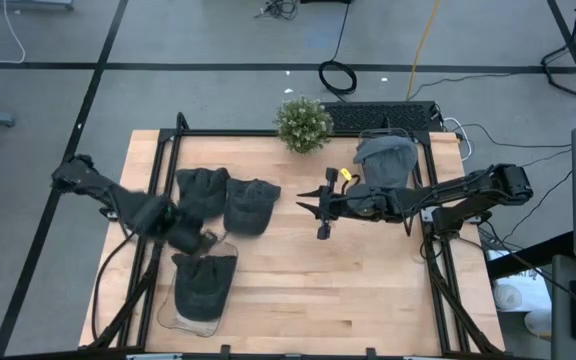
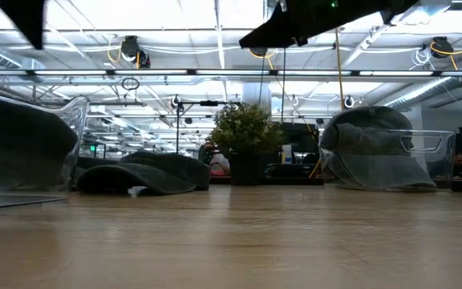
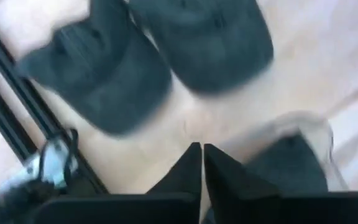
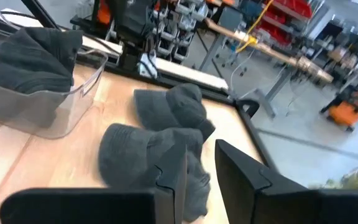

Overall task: Pick & Place hat
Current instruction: Put the left black cap into the bottom transparent bin

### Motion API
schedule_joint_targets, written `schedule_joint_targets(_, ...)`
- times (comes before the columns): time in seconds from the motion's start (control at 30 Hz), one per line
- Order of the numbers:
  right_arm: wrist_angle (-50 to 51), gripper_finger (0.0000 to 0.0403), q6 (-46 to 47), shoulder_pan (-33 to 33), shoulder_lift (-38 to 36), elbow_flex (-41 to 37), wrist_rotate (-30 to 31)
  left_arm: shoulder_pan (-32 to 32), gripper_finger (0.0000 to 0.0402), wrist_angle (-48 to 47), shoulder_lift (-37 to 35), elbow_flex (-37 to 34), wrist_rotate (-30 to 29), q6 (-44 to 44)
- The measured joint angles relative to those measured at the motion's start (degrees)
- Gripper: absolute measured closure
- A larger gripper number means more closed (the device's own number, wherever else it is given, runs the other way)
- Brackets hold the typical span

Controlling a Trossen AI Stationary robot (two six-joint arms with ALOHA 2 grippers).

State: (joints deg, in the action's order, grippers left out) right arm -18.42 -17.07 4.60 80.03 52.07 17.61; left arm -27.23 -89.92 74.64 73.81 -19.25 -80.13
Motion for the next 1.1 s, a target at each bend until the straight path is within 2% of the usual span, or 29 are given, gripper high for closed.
schedule_joint_targets(0.13, 4.01, 0.0328, 4.94, 0.0, 0.0, 0.0, 0.0, 12.13, 0.033, -0.24, -3.06, -0.44, -0.95, 6.42)
schedule_joint_targets(0.37, 10.71, 0.0328, 10.39, 0.0, 0.0, -0.82, 0.13, 36.35, 0.0198, 0.93, -6.12, -4.01, -2.42, 20.31)
schedule_joint_targets(0.53, 5.83, 0.0328, 10.39, 0.0, 0.0, -2.78, 0.31, 50.21, 0.0144, 13.11, -5.61, -6.64, 10.52, 33.08)
schedule_joint_targets(0.6, 5.4, 0.0328, 10.36, -0.01, 0.0, -3.18, 0.23, 53.58, 0.0133, 19.43, -4.43, -8.59, 14.93, 36.35)
schedule_joint_targets(0.67, 5.53, 0.0328, 10.13, 0.0, 0.0, -3.43, 0.2, 56.43, 0.0128, 22.5, -2.7, -10.02, 16.52, 39.18)
schedule_joint_targets(0.9, 5.34, 0.0328, 9.74, -0.01, 0.0, -3.61, 0.1, 66.86, 0.0135, 21.2, 2.8, -15.02, 16.66, 41.5)
schedule_joint_targets(1.0, 5.39, 0.0328, 9.72, 0.0, 0.0, -3.61, 0.09, 69.77, 0.0144, 21.27, 3.94, -17.52, 16.72, 41.76)
schedule_joint_targets(1.1, 5.39, 0.0328, 9.23, -0.02, 0.0, -3.61, 0.09, 71.49, 0.0152, 22.79, 4.7, -19.8, 19.15, 42.13)
